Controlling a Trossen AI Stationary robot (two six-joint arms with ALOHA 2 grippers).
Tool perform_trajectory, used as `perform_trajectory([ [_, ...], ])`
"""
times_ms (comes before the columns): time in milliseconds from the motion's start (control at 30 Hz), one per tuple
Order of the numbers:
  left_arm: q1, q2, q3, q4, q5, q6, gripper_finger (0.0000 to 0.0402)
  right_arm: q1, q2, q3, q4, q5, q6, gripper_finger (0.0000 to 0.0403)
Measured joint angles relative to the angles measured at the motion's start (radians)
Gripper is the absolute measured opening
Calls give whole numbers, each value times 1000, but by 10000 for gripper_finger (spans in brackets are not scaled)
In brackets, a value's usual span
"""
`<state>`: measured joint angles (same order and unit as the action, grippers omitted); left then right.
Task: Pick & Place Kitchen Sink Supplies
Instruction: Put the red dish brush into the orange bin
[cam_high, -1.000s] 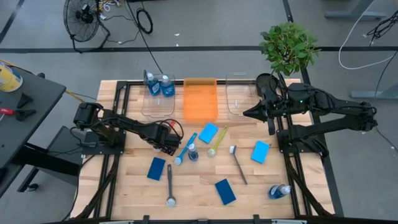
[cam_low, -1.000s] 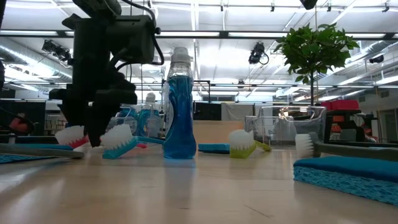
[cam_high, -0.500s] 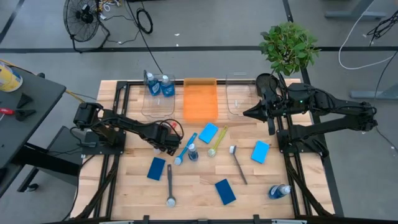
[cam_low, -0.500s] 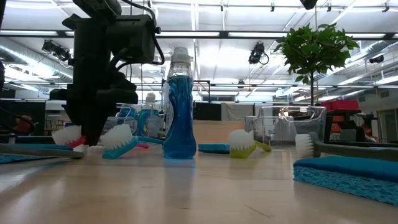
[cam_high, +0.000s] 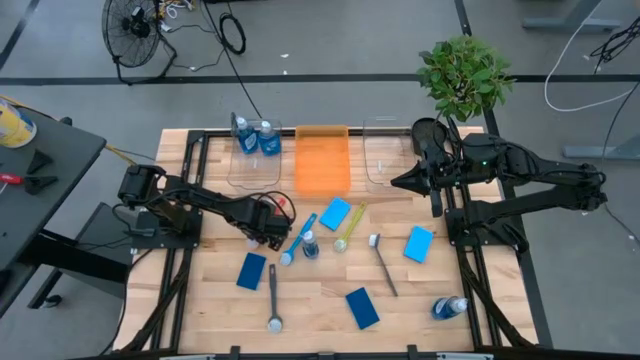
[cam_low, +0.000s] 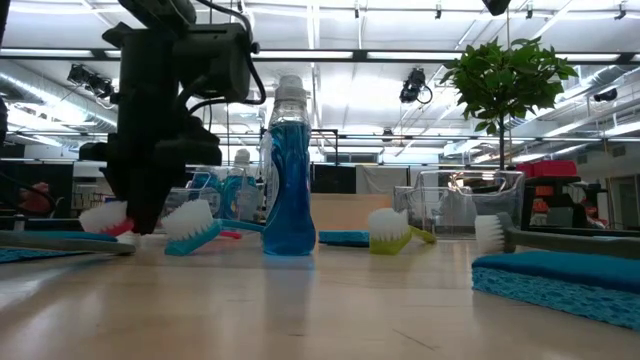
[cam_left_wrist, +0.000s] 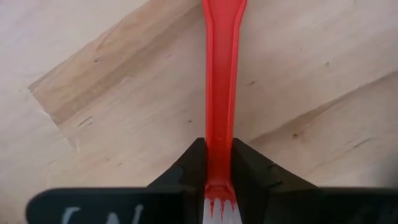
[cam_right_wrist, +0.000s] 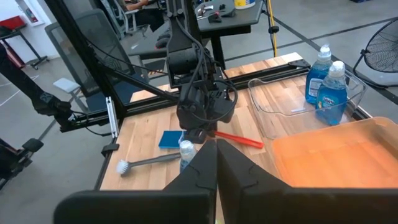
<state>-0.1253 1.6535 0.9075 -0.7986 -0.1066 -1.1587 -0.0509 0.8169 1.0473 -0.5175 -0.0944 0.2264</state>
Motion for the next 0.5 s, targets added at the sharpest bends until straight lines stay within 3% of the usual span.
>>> perform_trajectory([
  [267, 0, 0, 24, -17, 6, 27, 54, 0, 0, 0, 0, 0, 0, 6],
  [500, 0, 0, 98, -140, -27, 46, 57, 0, 0, 0, 0, 0, 0, 6],
])
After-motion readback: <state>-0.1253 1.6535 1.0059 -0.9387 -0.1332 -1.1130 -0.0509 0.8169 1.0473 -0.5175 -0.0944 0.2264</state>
